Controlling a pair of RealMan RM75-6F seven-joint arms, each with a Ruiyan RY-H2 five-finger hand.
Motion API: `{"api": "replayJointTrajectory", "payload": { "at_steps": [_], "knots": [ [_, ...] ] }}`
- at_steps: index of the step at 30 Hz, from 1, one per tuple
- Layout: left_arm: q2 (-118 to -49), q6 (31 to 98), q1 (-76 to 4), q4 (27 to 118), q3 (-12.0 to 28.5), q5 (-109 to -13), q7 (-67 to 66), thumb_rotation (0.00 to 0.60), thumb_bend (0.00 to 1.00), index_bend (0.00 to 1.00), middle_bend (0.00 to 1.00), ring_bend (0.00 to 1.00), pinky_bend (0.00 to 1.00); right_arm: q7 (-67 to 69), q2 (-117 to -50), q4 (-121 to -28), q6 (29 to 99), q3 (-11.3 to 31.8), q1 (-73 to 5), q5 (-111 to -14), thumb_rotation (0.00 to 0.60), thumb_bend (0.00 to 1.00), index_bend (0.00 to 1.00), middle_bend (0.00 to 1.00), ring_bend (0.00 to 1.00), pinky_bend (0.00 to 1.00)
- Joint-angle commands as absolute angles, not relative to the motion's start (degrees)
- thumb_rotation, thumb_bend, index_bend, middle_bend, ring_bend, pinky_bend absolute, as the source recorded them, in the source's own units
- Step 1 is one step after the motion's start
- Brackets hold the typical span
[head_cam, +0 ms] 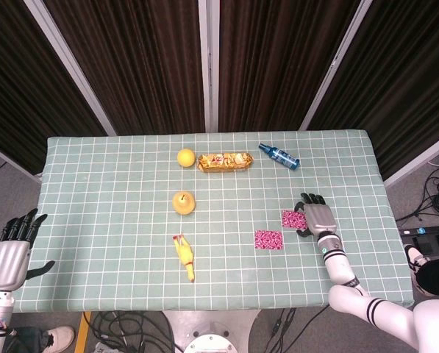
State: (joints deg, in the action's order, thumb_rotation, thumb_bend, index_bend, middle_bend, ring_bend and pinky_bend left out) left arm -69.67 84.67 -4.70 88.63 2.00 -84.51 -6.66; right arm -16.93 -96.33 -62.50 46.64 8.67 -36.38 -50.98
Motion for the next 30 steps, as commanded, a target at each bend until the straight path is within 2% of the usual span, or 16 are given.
{"api": "replayJointTrajectory", "payload": {
  "at_steps": [1, 20, 24, 30],
  "knots": [
    [-69.65, 84.64, -4.71, 88.61, 1.98, -84.52, -6.67, 0.600, 0.00, 0.16, 0.16, 0.13, 0.14, -16.90, -96.74, -61.82, 46.35, 8.82, -36.39, -51.03, 0.598, 0.11, 0.34, 0.06, 0.00, 0.00],
    [-69.72, 84.70, -4.59, 88.35, 1.88, -84.56, -6.37, 0.600, 0.00, 0.16, 0.16, 0.13, 0.14, -17.30, -97.47, -59.99, 44.47, 9.74, -36.57, -50.12, 0.599, 0.12, 0.35, 0.07, 0.00, 0.00],
    [-69.69, 84.79, -4.51, 88.43, 1.87, -84.53, -6.39, 0.600, 0.00, 0.16, 0.16, 0.13, 0.14, -17.00, -97.41, -60.42, 44.82, 9.86, -36.39, -50.53, 0.600, 0.14, 0.44, 0.07, 0.00, 0.00],
    [-69.61, 84.83, -4.48, 88.52, 1.85, -84.58, -6.38, 0.600, 0.00, 0.16, 0.16, 0.13, 0.14, -16.07, -95.77, -62.93, 46.16, 10.04, -35.63, -51.83, 0.600, 0.15, 0.46, 0.08, 0.00, 0.00]
  ]
}}
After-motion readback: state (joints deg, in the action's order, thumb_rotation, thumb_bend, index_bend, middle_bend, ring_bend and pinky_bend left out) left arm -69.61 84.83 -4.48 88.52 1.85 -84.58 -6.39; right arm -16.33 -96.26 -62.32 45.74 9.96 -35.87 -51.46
